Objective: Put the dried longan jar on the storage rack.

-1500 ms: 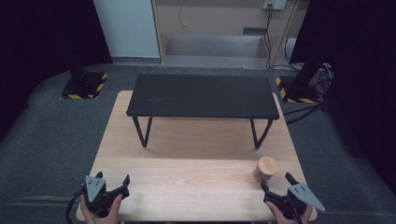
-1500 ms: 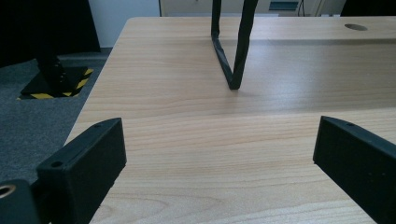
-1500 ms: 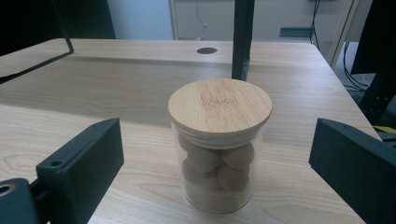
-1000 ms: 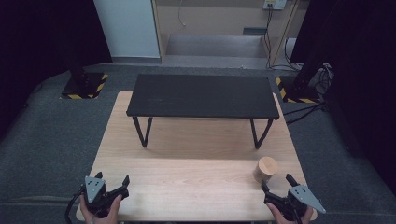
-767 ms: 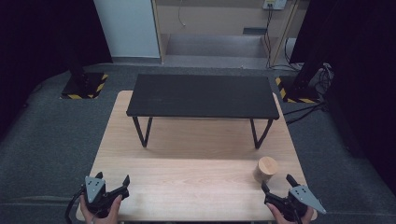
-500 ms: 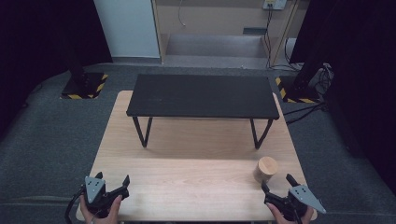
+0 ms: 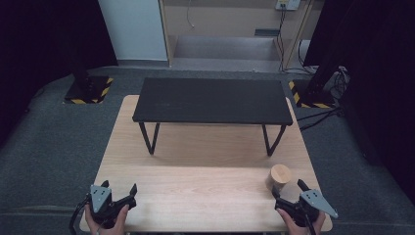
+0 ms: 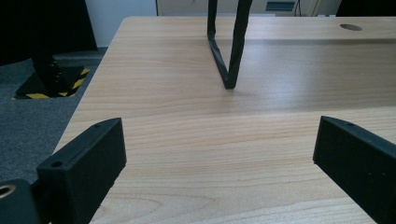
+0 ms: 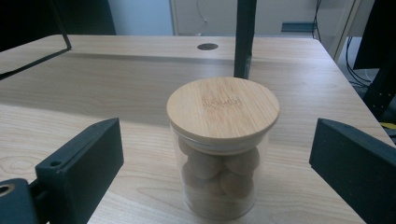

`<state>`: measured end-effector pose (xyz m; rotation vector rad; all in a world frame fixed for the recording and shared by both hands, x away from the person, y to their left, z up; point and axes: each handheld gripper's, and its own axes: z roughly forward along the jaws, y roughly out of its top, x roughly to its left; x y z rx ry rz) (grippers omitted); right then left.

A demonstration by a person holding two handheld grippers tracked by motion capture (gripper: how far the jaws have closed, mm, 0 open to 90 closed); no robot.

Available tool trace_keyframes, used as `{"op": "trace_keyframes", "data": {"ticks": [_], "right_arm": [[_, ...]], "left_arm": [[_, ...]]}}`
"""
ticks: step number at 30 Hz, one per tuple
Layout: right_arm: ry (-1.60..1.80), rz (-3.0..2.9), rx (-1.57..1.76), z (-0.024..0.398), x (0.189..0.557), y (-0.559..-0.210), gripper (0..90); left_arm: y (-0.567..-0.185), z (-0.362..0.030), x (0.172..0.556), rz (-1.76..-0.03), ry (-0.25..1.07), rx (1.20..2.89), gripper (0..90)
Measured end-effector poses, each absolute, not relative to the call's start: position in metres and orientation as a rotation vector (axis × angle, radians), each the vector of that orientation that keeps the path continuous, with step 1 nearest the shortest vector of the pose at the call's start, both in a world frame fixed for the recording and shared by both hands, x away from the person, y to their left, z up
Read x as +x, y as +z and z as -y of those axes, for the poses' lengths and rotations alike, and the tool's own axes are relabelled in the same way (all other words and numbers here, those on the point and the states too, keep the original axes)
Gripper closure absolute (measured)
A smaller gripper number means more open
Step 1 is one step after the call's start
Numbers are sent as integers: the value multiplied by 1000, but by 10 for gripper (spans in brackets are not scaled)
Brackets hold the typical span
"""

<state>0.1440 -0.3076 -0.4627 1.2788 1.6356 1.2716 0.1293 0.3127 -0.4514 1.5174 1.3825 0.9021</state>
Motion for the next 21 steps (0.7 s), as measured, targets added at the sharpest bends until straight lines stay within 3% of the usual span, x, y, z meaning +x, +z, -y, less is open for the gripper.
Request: {"op": "trace_keyframes", "data": {"ticks": [21], "right_arm": [[1196,-1667,1323,294,172,-466,12]], "left_arm": [[-454,-313,131,-1383,893,1525,14]]}}
